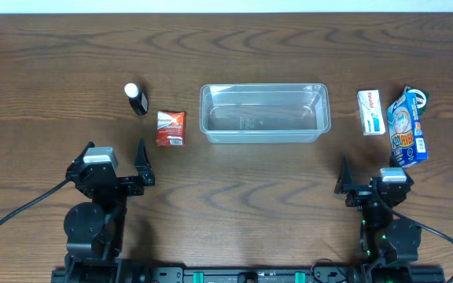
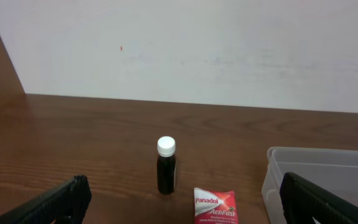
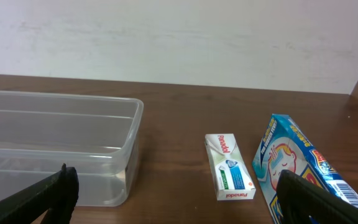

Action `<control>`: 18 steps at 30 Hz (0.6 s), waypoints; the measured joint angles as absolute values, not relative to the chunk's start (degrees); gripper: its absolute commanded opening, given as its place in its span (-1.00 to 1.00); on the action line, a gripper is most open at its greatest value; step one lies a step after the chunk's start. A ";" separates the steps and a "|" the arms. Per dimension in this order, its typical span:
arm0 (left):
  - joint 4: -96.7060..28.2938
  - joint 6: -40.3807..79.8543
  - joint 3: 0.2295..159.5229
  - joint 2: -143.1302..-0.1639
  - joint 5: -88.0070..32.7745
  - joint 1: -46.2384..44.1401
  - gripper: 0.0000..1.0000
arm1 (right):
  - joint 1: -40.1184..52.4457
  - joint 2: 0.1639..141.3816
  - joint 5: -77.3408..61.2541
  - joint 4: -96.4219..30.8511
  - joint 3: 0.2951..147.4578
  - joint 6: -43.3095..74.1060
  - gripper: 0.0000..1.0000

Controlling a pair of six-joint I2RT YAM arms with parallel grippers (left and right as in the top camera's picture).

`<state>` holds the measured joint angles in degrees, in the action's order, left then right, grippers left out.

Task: Pack container
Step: 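Reach the left gripper to the red Panadol box and grasp it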

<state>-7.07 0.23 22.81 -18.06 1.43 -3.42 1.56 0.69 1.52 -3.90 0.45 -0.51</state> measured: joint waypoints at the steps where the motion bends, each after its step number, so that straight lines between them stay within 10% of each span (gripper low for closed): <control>1: -7.05 0.23 22.81 -18.06 1.43 -3.42 0.96 | 1.56 0.69 1.52 -3.90 0.45 -0.49 0.98; 18: -7.62 0.67 22.92 -19.49 -1.85 -3.42 0.96 | 1.56 0.69 1.52 -3.90 0.45 -0.49 0.99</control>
<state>-7.62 0.67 22.92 -19.49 -1.85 -3.42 1.56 0.69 1.52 -3.90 0.45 -0.49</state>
